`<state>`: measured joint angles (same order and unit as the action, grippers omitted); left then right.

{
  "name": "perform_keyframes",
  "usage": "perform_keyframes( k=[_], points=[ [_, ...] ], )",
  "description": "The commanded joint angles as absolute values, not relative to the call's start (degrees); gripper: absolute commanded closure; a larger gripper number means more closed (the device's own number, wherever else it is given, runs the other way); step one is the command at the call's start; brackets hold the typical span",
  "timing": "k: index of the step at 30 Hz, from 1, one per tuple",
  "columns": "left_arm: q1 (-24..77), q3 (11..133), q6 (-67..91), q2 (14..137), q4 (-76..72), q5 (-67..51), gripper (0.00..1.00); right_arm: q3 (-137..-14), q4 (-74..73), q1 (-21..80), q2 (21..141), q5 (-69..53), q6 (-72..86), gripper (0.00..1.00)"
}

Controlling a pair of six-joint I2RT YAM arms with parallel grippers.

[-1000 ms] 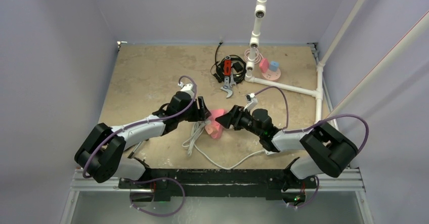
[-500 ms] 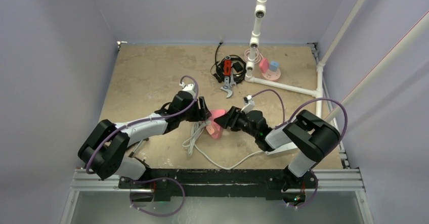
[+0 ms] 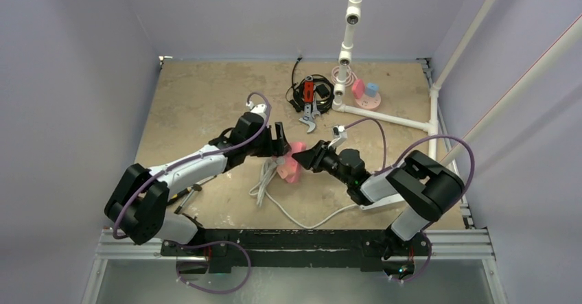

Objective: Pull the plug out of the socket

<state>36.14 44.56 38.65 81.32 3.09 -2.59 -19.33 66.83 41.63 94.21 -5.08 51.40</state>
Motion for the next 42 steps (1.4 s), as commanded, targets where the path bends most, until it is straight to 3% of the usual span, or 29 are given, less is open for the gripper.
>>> perform_keyframes(
  k=[1,13,20,29,36,42],
  points=[
    [36.1,51.5,34.6,78.1,6.7,-1.8,0.21,-20.5,71.5,42.4,86.5,-0.4,47.9,1.00],
    [29.5,46.2,38.5,76.7,-4.9,-17.5,0.27,-19.0,64.8,46.4,73.6,14.7,42.7,1.00],
    [28.7,46.1,40.0,79.1,-7.5,-23.7,0.37,-21.5,58.9,50.0,73.6,22.1,41.1,1.00],
    [27.0,45.1,41.2,81.2,-5.6,-25.1,0.41,-23.3,56.8,53.9,76.8,27.5,43.0,1.00],
    [26.6,44.2,42.6,83.1,-6.7,-27.0,0.62,-24.6,54.8,55.7,79.6,30.2,44.7,1.00],
    [26.6,44.3,42.0,85.9,-5.8,-28.5,0.71,-25.7,53.9,56.2,83.9,31.1,48.3,1.00]
  ],
)
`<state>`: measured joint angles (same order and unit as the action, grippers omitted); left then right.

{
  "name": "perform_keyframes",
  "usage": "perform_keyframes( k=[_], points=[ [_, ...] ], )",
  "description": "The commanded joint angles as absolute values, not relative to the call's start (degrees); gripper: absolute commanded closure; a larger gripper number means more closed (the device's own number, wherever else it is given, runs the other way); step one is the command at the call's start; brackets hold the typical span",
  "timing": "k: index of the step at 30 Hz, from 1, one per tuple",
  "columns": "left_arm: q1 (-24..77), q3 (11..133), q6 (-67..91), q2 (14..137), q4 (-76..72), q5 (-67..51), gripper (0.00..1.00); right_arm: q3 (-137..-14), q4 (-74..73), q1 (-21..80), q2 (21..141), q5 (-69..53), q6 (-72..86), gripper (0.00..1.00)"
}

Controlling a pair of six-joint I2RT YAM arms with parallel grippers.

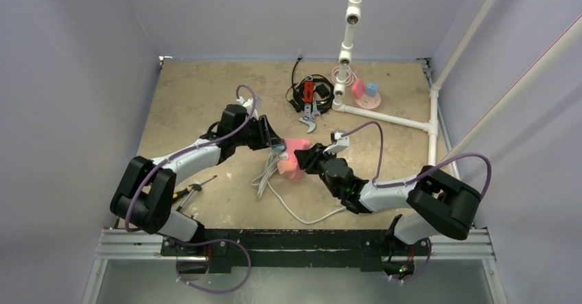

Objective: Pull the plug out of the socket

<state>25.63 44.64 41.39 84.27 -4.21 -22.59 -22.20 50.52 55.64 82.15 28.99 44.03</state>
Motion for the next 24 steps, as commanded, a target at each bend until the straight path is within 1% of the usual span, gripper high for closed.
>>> perform_keyframes(
  k=[1,3,5,8,10,11,15,21,24],
  points=[
    [26.6,44.2,42.1,86.5,-5.9,-29.0,0.71,-25.7,53.9,56.3,84.4,31.3,48.9,1.00],
    [26.6,43.7,42.4,87.5,-6.6,-29.9,0.73,-25.5,54.0,56.3,85.4,31.4,50.0,1.00],
    [26.7,43.6,42.3,88.2,-6.8,-30.2,0.82,-25.1,54.8,56.4,86.4,31.3,50.5,0.93],
    [26.7,43.9,41.1,89.1,-5.7,-30.1,0.94,-24.1,56.5,56.4,87.5,30.4,51.7,0.75],
    [26.7,43.8,40.8,89.5,-5.3,-29.7,1.00,-23.5,57.8,56.4,88.4,29.6,52.6,0.65],
    [26.8,43.7,40.7,89.7,-5.0,-29.5,1.00,-23.2,58.4,56.4,88.9,29.1,53.2,0.62],
    [26.9,43.6,40.4,90.6,-4.6,-29.2,1.00,-22.1,61.7,56.4,91.8,26.2,55.4,0.56],
    [27.1,43.6,40.6,91.6,-4.3,-29.1,1.00,-22.1,66.8,56.4,97.0,23.9,56.9,0.52],
    [27.2,43.6,40.7,91.8,-4.4,-29.1,1.00,-22.6,68.2,56.4,98.6,22.5,57.6,0.52]
  ],
)
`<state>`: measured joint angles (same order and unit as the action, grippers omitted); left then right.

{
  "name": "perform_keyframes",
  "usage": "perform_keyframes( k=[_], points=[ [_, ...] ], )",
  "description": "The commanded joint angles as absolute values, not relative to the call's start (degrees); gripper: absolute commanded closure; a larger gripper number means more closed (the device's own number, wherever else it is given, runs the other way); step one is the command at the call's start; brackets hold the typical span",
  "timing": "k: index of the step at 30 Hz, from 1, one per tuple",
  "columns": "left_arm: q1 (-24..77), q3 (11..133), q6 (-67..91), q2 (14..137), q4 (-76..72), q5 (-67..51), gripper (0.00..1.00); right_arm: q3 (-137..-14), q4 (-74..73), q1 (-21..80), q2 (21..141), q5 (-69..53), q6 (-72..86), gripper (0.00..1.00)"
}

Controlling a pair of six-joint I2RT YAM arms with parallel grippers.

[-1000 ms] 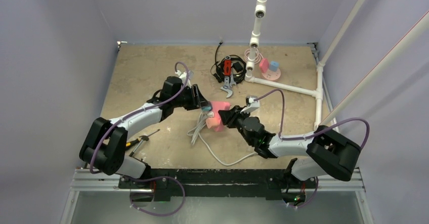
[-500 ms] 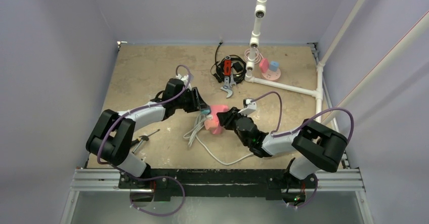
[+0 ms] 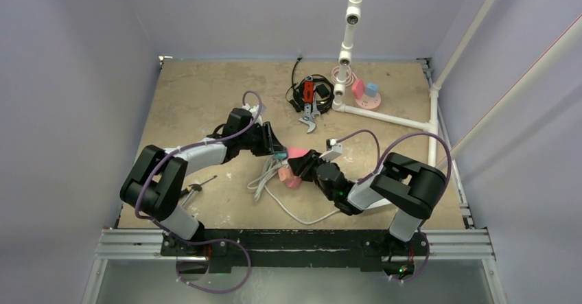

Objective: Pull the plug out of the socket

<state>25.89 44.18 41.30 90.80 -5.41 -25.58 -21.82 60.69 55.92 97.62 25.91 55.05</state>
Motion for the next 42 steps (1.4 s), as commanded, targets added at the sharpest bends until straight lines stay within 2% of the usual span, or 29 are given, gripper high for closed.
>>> perform_keyframes(
  k=[1,4,6,10,11,21,36,42],
  points=[
    [27.3,43.6,40.7,91.7,-4.4,-29.1,1.00,-22.8,68.3,56.4,98.9,22.8,57.7,0.56],
    [27.4,43.7,40.3,91.3,-4.1,-28.7,1.00,-22.7,68.1,56.4,98.6,24.6,58.4,0.69],
    [27.5,43.9,39.9,90.6,-3.7,-28.1,1.00,-22.8,67.2,56.4,98.2,25.5,58.7,0.73],
    [28.0,44.0,38.9,88.7,-4.4,-27.1,1.00,-24.1,64.1,56.4,98.0,26.4,58.5,0.97],
    [28.7,44.2,38.3,88.2,-4.1,-26.6,1.00,-24.7,63.0,56.5,98.1,26.8,58.6,1.00],
    [31.4,45.6,34.7,84.5,-2.3,-22.9,1.00,-28.3,53.6,58.1,98.7,31.4,62.1,1.00],
    [27.6,48.8,33.1,87.1,4.2,-22.5,1.00,-20.7,66.8,58.1,94.5,27.5,57.4,1.00],
    [28.9,47.4,33.9,86.2,1.4,-22.9,1.00,-24.0,57.1,58.1,96.1,28.8,63.1,1.00]
  ],
)
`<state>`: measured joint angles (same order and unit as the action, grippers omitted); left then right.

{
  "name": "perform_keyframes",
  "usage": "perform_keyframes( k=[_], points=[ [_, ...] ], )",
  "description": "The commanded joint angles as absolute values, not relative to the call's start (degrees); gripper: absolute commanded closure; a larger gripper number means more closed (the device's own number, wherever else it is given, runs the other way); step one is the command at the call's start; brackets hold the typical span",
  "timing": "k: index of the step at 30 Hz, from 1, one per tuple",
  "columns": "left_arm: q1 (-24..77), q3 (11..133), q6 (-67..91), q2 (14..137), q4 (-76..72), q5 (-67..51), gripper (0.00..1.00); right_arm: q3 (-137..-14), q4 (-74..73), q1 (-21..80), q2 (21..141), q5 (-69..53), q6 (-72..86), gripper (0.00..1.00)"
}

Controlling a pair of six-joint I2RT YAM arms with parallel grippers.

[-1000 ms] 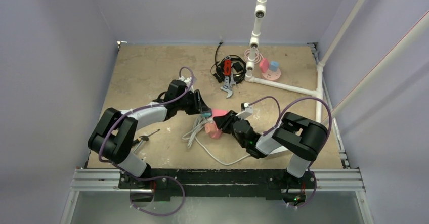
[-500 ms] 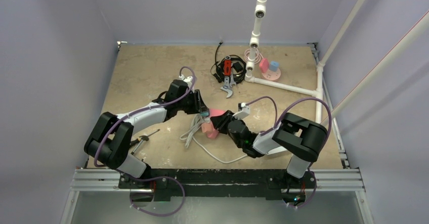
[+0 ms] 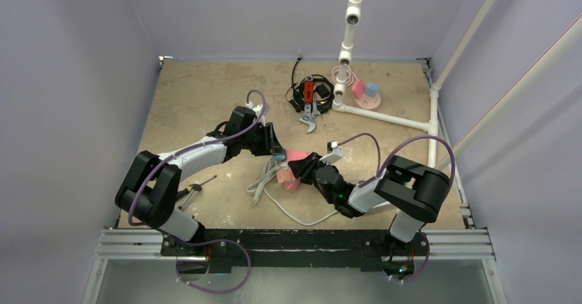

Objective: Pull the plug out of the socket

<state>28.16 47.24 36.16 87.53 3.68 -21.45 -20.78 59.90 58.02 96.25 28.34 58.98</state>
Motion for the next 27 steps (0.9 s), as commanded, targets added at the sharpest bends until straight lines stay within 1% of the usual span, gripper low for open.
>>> perform_keyframes(
  k=[1,6,9,13,16,21,27],
  points=[
    [29.3,47.2,33.9,85.7,1.3,-22.2,1.00,-24.7,55.0,58.1,96.3,29.2,64.4,1.00],
    [30.5,46.3,33.7,83.2,0.9,-20.9,1.00,-28.1,46.5,58.1,98.0,31.1,68.1,1.00],
    [30.6,46.4,33.6,82.9,-1.1,-21.1,1.00,-28.6,45.5,58.1,98.2,31.5,68.2,1.00],
    [30.6,47.8,32.7,83.1,-0.1,-20.7,1.00,-27.4,48.7,58.1,97.2,32.5,65.5,1.00],
    [29.7,49.3,31.4,83.2,4.3,-19.6,1.00,-25.2,54.9,58.2,95.9,31.4,61.6,1.00],
    [26.1,50.5,31.6,84.6,5.2,-21.6,1.00,-20.4,65.6,58.4,92.1,28.5,53.6,1.00],
    [25.2,50.3,32.0,85.0,4.6,-22.6,1.00,-19.1,64.6,58.5,90.2,29.3,53.6,1.00]
  ],
)
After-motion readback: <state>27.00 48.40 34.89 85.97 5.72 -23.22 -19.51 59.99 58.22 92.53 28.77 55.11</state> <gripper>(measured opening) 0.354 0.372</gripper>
